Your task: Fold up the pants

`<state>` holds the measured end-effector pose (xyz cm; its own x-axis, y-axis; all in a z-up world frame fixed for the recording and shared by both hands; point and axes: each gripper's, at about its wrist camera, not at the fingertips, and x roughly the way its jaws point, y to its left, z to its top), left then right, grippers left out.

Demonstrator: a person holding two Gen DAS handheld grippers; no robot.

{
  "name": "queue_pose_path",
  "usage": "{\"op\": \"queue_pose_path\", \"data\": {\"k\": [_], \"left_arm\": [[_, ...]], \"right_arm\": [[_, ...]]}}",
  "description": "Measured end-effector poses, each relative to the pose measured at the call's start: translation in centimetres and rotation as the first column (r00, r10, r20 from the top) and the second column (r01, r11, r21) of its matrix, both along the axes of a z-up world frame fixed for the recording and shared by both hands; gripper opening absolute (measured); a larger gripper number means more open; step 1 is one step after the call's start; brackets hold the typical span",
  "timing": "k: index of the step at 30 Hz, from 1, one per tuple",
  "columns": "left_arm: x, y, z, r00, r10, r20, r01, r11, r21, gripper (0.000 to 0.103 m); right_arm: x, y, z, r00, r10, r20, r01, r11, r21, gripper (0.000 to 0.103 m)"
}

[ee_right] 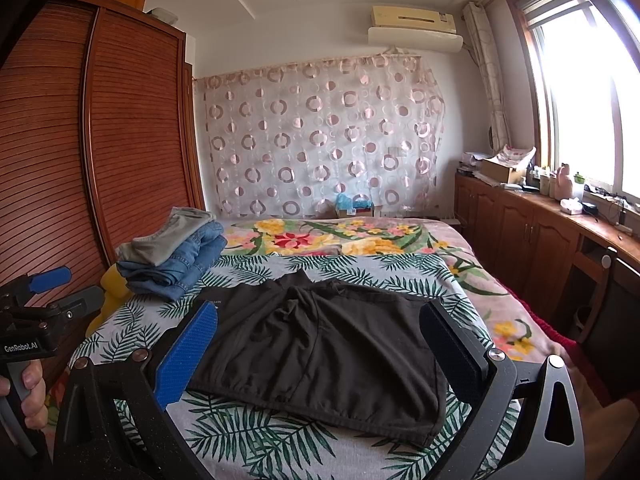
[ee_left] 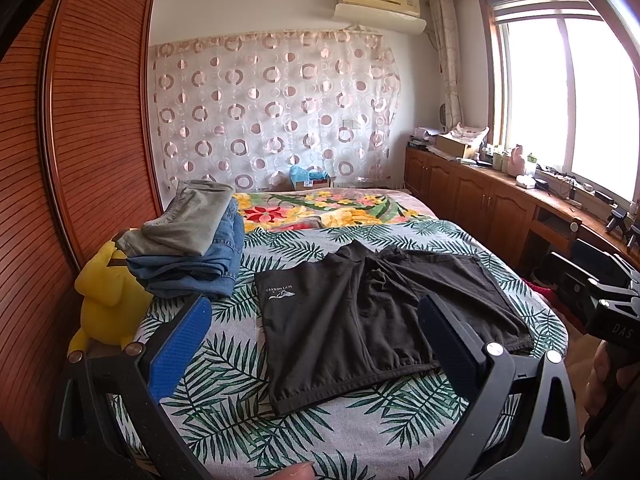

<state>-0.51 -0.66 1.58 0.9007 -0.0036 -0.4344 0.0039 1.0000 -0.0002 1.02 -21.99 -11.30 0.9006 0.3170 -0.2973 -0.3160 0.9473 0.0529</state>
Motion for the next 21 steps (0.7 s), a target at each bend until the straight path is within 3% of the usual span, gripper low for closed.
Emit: {"op": "queue_pose_path", "data": {"k": [21], "left_arm": [[3.0,1.9,-6.3,0.99,-0.008,-0.143,0.005,1.0,-0.018,0.103]], "right_arm": [[2.2,-1.5,-1.4,0.997,-0.015,-0.081,0.011,0.999,-0.051,0.101]]}}
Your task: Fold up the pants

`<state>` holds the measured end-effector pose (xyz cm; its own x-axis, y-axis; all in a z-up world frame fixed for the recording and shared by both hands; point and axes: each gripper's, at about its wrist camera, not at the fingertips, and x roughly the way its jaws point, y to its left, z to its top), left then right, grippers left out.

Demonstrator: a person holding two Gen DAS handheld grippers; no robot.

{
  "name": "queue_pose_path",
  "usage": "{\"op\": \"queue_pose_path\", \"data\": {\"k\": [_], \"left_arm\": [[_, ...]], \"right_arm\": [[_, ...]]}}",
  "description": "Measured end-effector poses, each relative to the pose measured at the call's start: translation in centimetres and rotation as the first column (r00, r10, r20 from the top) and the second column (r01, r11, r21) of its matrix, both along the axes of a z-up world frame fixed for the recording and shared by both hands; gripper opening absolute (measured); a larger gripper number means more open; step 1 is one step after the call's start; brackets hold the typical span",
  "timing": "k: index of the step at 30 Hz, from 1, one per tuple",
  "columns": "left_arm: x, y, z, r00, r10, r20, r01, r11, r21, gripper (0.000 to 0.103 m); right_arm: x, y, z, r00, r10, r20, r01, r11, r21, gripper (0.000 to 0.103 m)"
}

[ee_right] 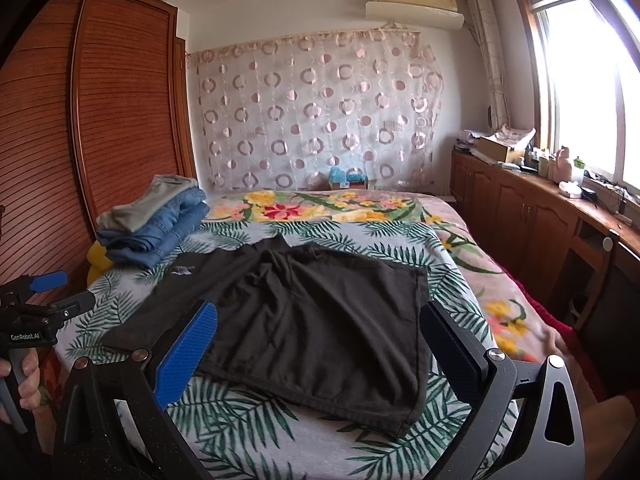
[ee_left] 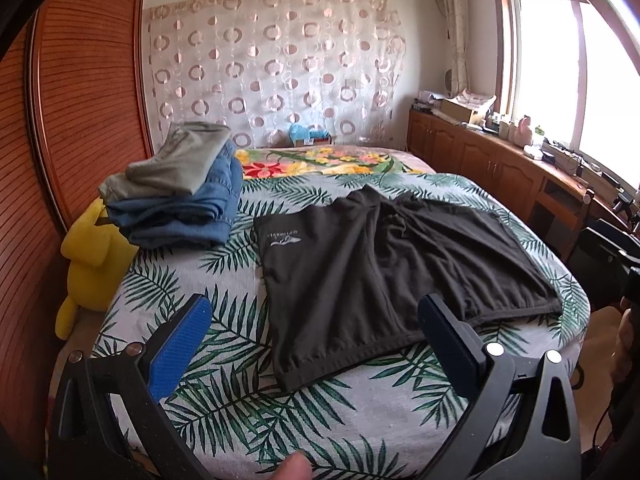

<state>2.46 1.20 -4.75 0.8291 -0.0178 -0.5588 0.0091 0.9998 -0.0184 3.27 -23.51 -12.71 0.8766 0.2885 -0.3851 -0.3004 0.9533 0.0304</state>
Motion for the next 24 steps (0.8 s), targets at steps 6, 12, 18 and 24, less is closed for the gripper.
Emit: {"op": "queue_pose_path", "data": {"k": [6,12,18,24], "left_arm": [[0.6,1.2,-1.7,0.999,-0.013,-0.043,0.012,1.0,-0.015,0.103],[0.8,2.2,-2.8,0.997,-0.012,-0.071,0.01,0.999,-0.031,0.099],[1.2,3.6,-4.3,0.992,-0.025,-0.125,0.016,0.997,-0.071,0.078],[1.0,4.1,-5.5,0.985,-0.043,-0.17,0.027,0.995,-0.095,0.063]], "right_arm": [[0.4,-0.4,-0.3,1.0,-0.011,-0.024,0.011,1.0,-0.01,0.101],[0.6,-0.3,-0.6,0.998,-0.001,-0.059,0.0,1.0,-0.021,0.101],[0.6,-0.6,-0.4,0.995,-0.003,-0.099,0.001,1.0,-0.018,0.101],[1.2,-0.9,-0.2,0.991,0.008,-0.13,-0.011,1.0,-0.021,0.098]]}}
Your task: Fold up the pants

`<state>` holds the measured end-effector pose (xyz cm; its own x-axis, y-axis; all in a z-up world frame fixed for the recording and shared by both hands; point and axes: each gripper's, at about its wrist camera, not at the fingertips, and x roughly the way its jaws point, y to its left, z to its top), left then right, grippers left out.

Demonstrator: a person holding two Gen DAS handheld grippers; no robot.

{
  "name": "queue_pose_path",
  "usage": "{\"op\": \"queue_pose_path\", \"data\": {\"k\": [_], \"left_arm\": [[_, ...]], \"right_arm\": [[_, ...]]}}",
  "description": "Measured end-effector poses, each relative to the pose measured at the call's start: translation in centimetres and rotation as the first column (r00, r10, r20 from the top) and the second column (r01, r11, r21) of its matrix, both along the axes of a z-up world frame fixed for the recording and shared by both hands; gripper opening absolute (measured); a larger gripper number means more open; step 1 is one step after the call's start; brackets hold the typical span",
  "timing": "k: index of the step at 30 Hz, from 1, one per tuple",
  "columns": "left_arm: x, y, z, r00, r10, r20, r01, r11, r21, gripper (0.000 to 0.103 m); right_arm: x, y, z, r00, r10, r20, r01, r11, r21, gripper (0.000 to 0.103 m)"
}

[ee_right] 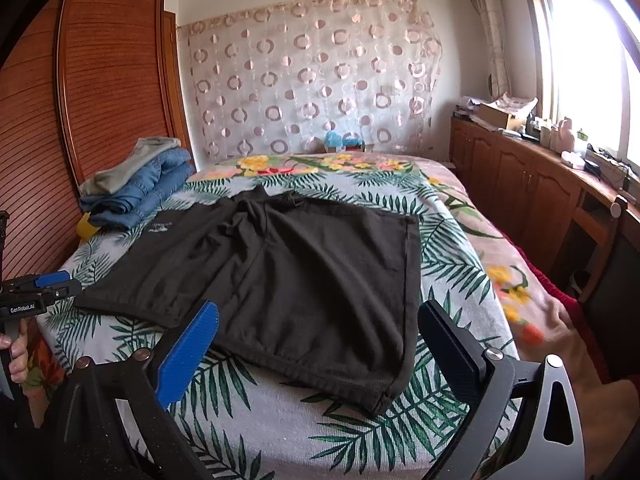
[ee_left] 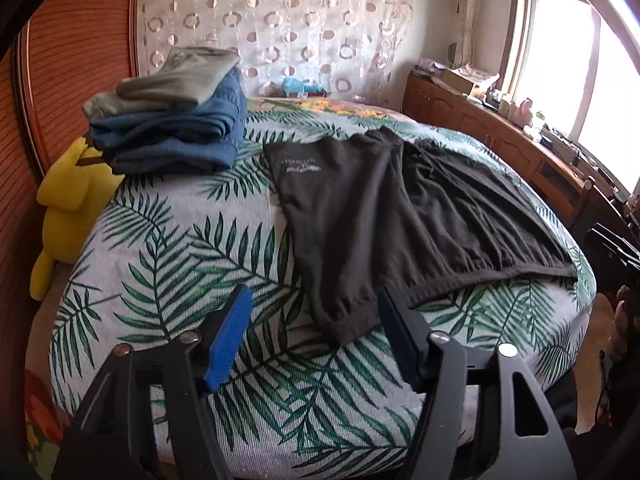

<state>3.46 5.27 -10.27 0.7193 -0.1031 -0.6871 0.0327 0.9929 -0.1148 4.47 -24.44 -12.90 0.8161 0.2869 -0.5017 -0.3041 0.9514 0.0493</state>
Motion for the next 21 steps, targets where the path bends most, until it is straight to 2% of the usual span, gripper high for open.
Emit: {"op": "queue_pose_path", "data": {"k": [3,9,18,21], "left_arm": [[-0.1,0.0,-0.5,1.0,-0.006,-0.015,0.006,1.0,-0.005,0.057],[0.1,-0.3,-1.2,0.998,-0.04,-0.045,0.039,0.999,-0.028,0.042],[0.6,-0.8,-1.4,0.997,-0.045,-0.061,0.044,0.999,-0.01,0.041],[1.4,-1.4,-1.5,0.996,-0.069,-0.061,0.069,0.998,-0.01,0.019]], "right_arm": [[0.4,0.2,0.2,1.0,0.01,-0.017,-0.01,1.0,-0.007,0.096],[1.6,-0.4,-0.1,0.999,0.024,-0.045,-0.025,1.0,-0.017,0.083],[2.0,-0.7,0.3,0.997,0.033,-0.073,-0.034,0.999,-0.014,0.074],[2.0,-0.5,0.3,0.997,0.036,-0.072,-0.037,0.999,-0.012,0.068]]}}
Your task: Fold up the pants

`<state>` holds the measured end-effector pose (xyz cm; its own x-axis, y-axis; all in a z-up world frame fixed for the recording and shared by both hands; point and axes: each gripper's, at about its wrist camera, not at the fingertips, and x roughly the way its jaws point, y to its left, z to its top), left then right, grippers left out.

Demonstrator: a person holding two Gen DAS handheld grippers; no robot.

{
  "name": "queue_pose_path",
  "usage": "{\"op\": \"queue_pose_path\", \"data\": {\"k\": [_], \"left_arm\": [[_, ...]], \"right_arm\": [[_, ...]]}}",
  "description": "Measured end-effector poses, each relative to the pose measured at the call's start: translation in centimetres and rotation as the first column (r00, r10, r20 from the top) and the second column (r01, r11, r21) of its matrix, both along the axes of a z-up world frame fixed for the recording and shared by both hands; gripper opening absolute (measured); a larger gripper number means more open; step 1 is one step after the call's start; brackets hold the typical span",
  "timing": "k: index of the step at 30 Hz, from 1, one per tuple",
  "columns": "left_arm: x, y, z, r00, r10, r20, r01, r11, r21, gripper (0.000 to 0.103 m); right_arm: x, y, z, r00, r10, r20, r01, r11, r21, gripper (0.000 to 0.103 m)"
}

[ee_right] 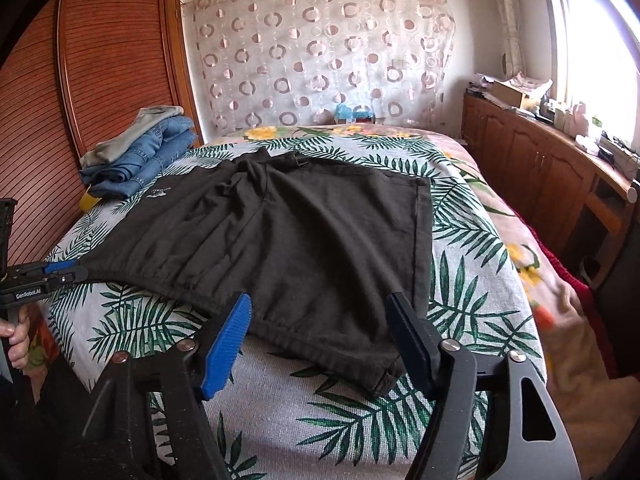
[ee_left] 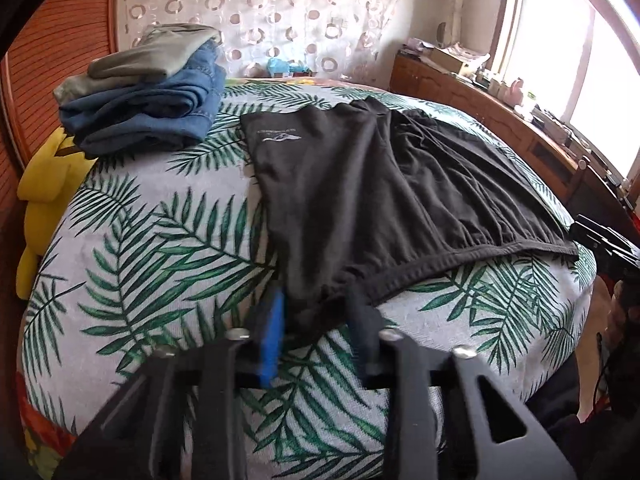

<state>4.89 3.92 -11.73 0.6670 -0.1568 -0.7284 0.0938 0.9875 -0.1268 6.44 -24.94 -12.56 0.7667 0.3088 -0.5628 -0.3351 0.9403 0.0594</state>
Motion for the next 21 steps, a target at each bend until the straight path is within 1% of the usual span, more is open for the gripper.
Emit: {"op": "queue_pose_path", "data": {"k": [1,3,6,13,17,21], "left_arm": [[0.1,-0.1,0.1,1.0,-0.007,-0.001,0.007,1.0,-0.004,0.013],[0.2,-0.3,0.5,1.0,-0.012,0.015,0.012,1.0,0.004,0.008],[0.3,-0.5,1.7,0.999,-0.033,0.039,0.034,0.999,-0.023,0.007],[1.5,-3.1,5.0,0.987,-0.115,0.109,0.12,0.992,-0.038,0.006],[3.0,-5.9,7.3,0.969,-0.201,0.145,0.213,0.975,-0.069,0.006],[4.3,-9.4,9.8,0.94,-0.28,0.197,0.292,0.956,-0.034,0.006]], "right_arm": [[0.0,0.0,0.0,1.0,-0.001,0.0,0.001,1.0,0.002,0.067],[-0.1,-0.2,0.1,1.0,-0.001,0.0,0.001,1.0,0.003,0.067],[0.1,-0.6,0.1,1.0,-0.005,0.0,0.005,1.0,0.006,0.067],[0.0,-1.1,0.3,1.0,-0.008,-0.002,0.008,1.0,0.023,0.067],[-0.1,-1.4,0.2,1.0,-0.01,-0.007,0.01,0.999,0.032,0.067],[-0.2,-1.8,0.3,1.0,-0.022,-0.009,0.022,0.999,0.039,0.067]]}}
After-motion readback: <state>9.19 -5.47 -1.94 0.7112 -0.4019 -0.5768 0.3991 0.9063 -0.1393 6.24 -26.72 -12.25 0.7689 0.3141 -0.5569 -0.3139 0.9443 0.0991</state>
